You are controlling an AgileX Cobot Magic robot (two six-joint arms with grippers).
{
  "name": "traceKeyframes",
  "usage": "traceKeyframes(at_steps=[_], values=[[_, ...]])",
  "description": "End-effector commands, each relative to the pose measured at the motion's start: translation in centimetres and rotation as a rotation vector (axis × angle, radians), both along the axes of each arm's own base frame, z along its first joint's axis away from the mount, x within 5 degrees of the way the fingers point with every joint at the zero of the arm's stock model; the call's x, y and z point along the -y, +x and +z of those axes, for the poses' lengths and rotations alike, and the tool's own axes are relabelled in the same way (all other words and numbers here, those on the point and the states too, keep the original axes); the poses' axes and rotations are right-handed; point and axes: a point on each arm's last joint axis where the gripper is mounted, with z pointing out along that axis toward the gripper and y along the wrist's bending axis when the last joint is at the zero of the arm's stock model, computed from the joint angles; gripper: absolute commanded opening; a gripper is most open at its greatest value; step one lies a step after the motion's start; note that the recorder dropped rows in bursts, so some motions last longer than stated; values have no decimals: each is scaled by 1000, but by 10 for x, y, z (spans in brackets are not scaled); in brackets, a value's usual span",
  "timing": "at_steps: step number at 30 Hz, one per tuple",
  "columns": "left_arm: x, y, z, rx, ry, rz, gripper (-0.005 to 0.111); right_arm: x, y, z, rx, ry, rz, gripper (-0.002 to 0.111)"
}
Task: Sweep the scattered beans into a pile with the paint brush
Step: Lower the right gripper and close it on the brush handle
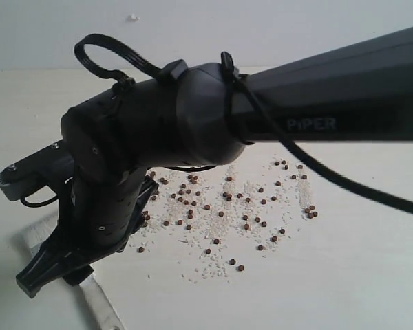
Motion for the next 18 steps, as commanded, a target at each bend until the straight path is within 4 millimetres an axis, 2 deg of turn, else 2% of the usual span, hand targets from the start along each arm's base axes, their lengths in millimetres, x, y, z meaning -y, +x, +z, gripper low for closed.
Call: traceKeyframes(at_steps=[1, 11, 18], values=[[0, -1, 0, 5, -1, 2, 0, -12, 6, -7, -8, -10, -30, 58], [0, -1, 0, 5, -1, 2, 0, -33, 14, -24, -58, -79, -38, 58], [0, -1, 0, 5, -1, 2, 0, -39, 16, -37, -93, -136, -43, 58]])
